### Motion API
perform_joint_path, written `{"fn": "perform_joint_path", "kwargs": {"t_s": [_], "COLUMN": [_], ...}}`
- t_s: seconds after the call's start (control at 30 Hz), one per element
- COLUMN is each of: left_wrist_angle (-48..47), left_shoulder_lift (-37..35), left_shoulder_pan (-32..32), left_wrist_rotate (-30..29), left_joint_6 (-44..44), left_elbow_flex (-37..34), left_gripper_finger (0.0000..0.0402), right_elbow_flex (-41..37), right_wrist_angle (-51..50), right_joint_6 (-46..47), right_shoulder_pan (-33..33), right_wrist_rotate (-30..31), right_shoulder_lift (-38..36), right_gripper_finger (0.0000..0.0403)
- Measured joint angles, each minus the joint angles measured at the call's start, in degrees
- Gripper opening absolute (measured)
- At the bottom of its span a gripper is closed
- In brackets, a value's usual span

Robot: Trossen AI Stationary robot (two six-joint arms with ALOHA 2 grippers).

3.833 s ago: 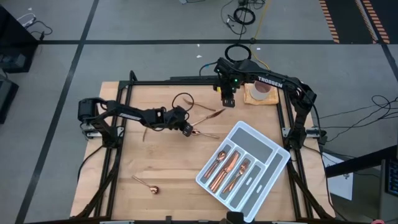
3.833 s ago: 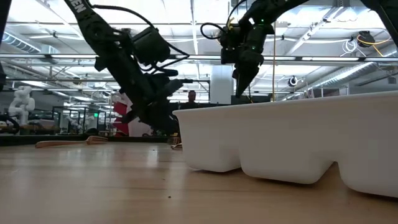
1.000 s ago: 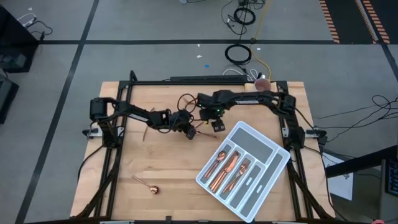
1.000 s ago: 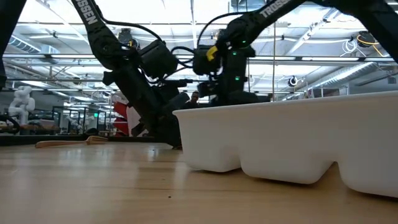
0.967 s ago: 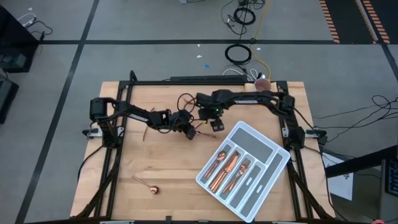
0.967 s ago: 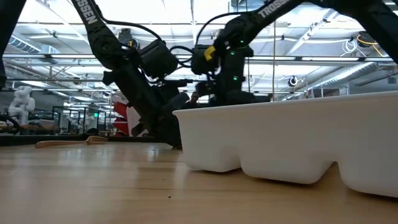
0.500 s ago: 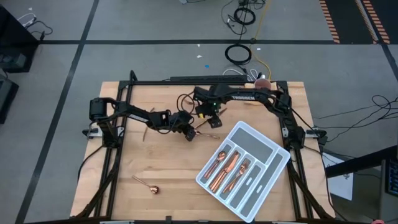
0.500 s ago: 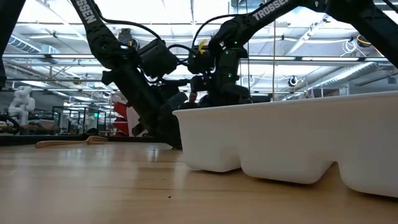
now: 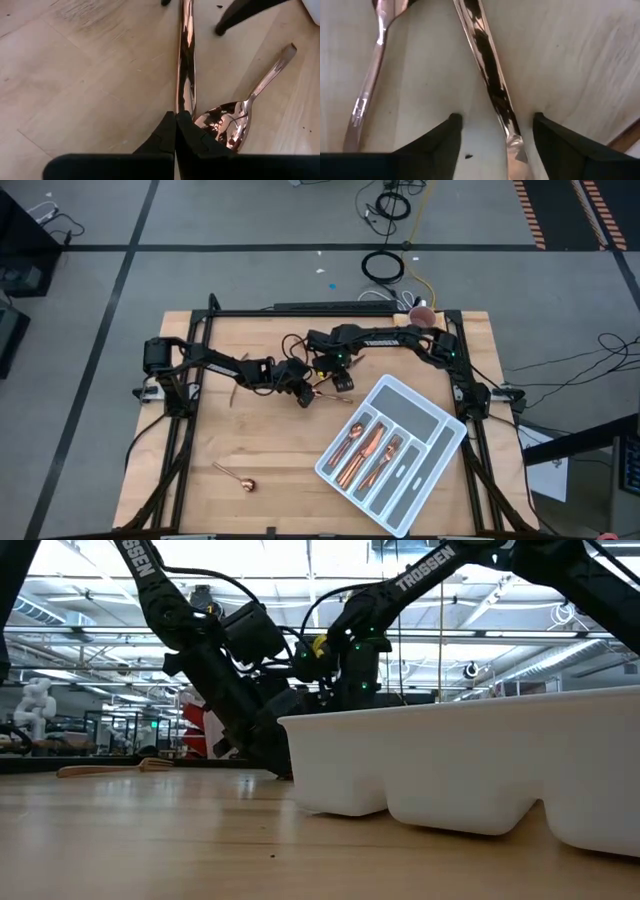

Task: Sort silverware
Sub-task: Put the gold spoon into the cutlery tray with the other gold spoon

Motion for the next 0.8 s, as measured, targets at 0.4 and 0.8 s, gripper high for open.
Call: {"fn": "perform_joint_path", "kwargs": {"t_s": [0.4, 0.8], "left_wrist_angle": [0.00, -6.81], "left_shoulder_lift": [0.00, -8.91], "left_shoulder_pan": [0.00, -0.16], "left_wrist_rotate": [0.04, 2.77], "left_joint_6": [0.41, -4.49], "left_elbow_flex": [0.00, -1.02], "left_gripper_finger": [0.0001, 0.0029], "right_elbow_flex": [-0.05, -0.30], "right_wrist_angle": [-0.30, -3.27], "right_joint_6": [-0.52, 4.04], "right_shoulder_pan": [0.19, 0.42], "right_wrist_rotate": [3.31, 3.67], "right_shoulder_lift": [0.15, -1.43], "right_gripper_finger": [0.0012, 0.0001]}}
